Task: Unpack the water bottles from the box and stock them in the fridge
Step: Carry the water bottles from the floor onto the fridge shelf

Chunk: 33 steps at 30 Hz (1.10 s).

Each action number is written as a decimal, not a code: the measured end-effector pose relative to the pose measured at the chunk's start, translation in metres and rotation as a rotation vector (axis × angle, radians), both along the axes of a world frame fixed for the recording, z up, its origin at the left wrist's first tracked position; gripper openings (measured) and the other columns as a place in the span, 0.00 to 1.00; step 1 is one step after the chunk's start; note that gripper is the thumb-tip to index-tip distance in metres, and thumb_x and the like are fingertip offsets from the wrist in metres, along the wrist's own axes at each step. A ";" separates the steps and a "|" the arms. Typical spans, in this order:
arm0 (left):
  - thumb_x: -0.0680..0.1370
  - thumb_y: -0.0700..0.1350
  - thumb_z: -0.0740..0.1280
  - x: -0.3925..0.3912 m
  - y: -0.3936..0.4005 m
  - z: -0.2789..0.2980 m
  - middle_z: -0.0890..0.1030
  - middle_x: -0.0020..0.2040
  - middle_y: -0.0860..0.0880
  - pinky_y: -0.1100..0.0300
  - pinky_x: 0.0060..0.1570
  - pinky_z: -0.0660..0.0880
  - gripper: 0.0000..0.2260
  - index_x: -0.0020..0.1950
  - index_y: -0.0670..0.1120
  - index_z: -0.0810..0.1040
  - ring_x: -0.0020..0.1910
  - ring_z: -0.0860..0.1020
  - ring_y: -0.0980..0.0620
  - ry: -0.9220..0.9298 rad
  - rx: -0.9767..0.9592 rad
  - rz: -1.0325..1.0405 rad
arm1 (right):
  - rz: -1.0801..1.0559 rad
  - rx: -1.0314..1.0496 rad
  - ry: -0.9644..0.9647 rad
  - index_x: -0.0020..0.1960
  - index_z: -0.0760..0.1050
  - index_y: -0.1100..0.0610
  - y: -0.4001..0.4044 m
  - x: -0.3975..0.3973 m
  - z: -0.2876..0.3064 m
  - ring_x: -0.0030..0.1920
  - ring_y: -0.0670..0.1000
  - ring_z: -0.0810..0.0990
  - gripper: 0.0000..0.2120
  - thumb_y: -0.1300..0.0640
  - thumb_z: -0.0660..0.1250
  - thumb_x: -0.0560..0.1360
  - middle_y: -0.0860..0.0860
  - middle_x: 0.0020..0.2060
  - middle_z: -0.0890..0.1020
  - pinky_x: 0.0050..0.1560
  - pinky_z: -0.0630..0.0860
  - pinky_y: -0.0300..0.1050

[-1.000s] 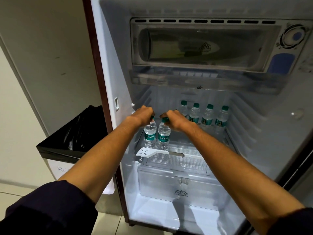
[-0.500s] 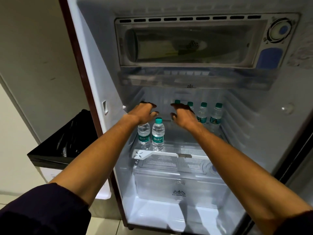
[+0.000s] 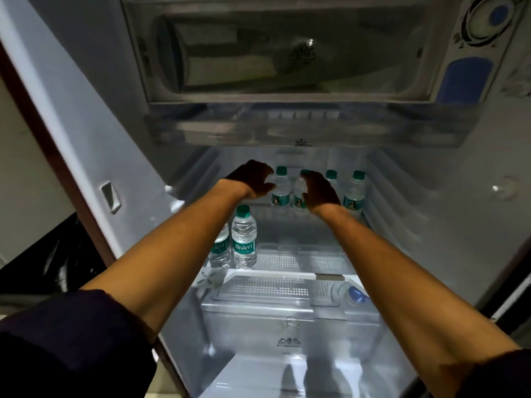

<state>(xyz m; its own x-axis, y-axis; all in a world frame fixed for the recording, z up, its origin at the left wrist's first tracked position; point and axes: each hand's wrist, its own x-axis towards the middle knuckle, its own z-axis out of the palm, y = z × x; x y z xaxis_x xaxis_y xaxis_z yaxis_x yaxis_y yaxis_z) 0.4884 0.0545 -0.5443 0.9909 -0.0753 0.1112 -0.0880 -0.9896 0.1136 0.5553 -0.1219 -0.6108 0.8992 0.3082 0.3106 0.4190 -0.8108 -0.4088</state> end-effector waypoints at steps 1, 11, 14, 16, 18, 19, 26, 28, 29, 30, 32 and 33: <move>0.81 0.52 0.62 0.007 -0.002 -0.001 0.66 0.74 0.43 0.52 0.71 0.63 0.24 0.76 0.47 0.64 0.72 0.66 0.45 0.006 0.001 -0.008 | 0.010 -0.007 -0.006 0.78 0.58 0.56 -0.001 0.006 -0.001 0.75 0.57 0.62 0.31 0.64 0.65 0.78 0.57 0.77 0.59 0.74 0.60 0.49; 0.79 0.46 0.67 0.065 -0.019 -0.030 0.54 0.79 0.44 0.50 0.75 0.57 0.32 0.79 0.48 0.56 0.77 0.55 0.44 0.034 0.054 -0.084 | 0.100 -0.012 -0.033 0.78 0.58 0.57 -0.002 0.033 -0.004 0.75 0.56 0.62 0.28 0.63 0.62 0.80 0.57 0.77 0.60 0.74 0.60 0.48; 0.78 0.42 0.67 0.076 -0.026 -0.035 0.54 0.80 0.44 0.49 0.75 0.57 0.33 0.79 0.50 0.55 0.77 0.56 0.44 0.038 0.031 -0.086 | 0.106 0.052 -0.093 0.73 0.66 0.58 -0.004 0.035 -0.002 0.68 0.56 0.72 0.23 0.61 0.65 0.79 0.58 0.69 0.71 0.69 0.69 0.50; 0.78 0.39 0.66 0.081 -0.028 -0.035 0.61 0.76 0.43 0.51 0.72 0.62 0.29 0.77 0.48 0.61 0.74 0.62 0.43 0.022 0.013 -0.082 | 0.098 0.044 -0.162 0.67 0.70 0.59 -0.006 0.035 -0.001 0.60 0.57 0.76 0.18 0.59 0.67 0.78 0.59 0.61 0.75 0.61 0.74 0.51; 0.77 0.35 0.65 0.081 -0.028 -0.034 0.67 0.70 0.43 0.53 0.65 0.68 0.25 0.74 0.46 0.67 0.67 0.68 0.44 -0.040 0.008 -0.076 | 0.085 0.049 -0.205 0.61 0.72 0.59 -0.008 0.035 0.000 0.54 0.56 0.78 0.14 0.58 0.68 0.77 0.58 0.55 0.78 0.55 0.76 0.50; 0.76 0.33 0.65 0.080 -0.028 -0.034 0.69 0.67 0.43 0.53 0.63 0.70 0.23 0.71 0.45 0.70 0.64 0.70 0.44 -0.073 0.004 -0.073 | 0.084 0.049 -0.213 0.59 0.72 0.59 -0.009 0.034 0.000 0.52 0.56 0.78 0.13 0.58 0.68 0.77 0.57 0.52 0.78 0.53 0.76 0.48; 0.78 0.36 0.64 0.059 -0.020 -0.031 0.71 0.63 0.40 0.56 0.57 0.69 0.15 0.64 0.42 0.74 0.61 0.72 0.42 -0.080 0.016 -0.084 | 0.121 0.044 -0.068 0.57 0.72 0.60 -0.014 0.022 0.013 0.52 0.58 0.78 0.11 0.66 0.66 0.76 0.60 0.51 0.79 0.52 0.75 0.49; 0.78 0.38 0.64 0.050 -0.017 -0.027 0.71 0.61 0.39 0.55 0.53 0.70 0.12 0.61 0.42 0.74 0.58 0.73 0.42 -0.055 0.055 -0.063 | 0.147 0.018 -0.009 0.59 0.71 0.59 -0.015 0.015 0.019 0.53 0.58 0.78 0.13 0.68 0.65 0.76 0.60 0.53 0.78 0.54 0.77 0.51; 0.77 0.39 0.65 0.045 -0.016 -0.025 0.72 0.59 0.39 0.56 0.50 0.70 0.11 0.59 0.42 0.74 0.55 0.73 0.42 -0.047 0.068 -0.054 | 0.153 -0.002 0.021 0.60 0.71 0.58 -0.016 0.012 0.022 0.55 0.58 0.78 0.14 0.68 0.65 0.76 0.59 0.55 0.78 0.55 0.77 0.51; 0.77 0.41 0.65 0.040 -0.016 -0.022 0.72 0.58 0.40 0.56 0.48 0.70 0.09 0.57 0.43 0.74 0.53 0.74 0.43 -0.039 0.077 -0.047 | 0.156 -0.024 0.053 0.61 0.71 0.57 -0.016 0.009 0.025 0.56 0.58 0.78 0.16 0.69 0.65 0.76 0.59 0.56 0.77 0.57 0.77 0.51; 0.78 0.44 0.66 0.030 -0.018 -0.015 0.74 0.57 0.41 0.56 0.46 0.70 0.08 0.55 0.44 0.74 0.51 0.75 0.44 -0.026 0.090 -0.040 | 0.176 -0.070 0.106 0.62 0.71 0.54 -0.018 0.001 0.033 0.58 0.57 0.77 0.17 0.69 0.64 0.76 0.57 0.59 0.77 0.59 0.76 0.49; 0.78 0.45 0.66 0.024 -0.019 -0.012 0.75 0.56 0.41 0.55 0.46 0.72 0.09 0.55 0.44 0.74 0.50 0.75 0.45 -0.019 0.093 -0.039 | 0.192 -0.090 0.125 0.62 0.71 0.54 -0.019 -0.003 0.036 0.59 0.55 0.77 0.18 0.70 0.64 0.76 0.56 0.60 0.77 0.60 0.75 0.47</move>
<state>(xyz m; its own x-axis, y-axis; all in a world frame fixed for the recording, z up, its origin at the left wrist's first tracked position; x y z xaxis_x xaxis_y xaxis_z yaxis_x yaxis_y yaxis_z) 0.5125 0.0356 -0.5568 0.9849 -0.1244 0.1205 -0.1277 -0.9916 0.0197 0.5526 -0.1407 -0.5748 0.8510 0.4989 0.1641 0.5200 -0.7566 -0.3964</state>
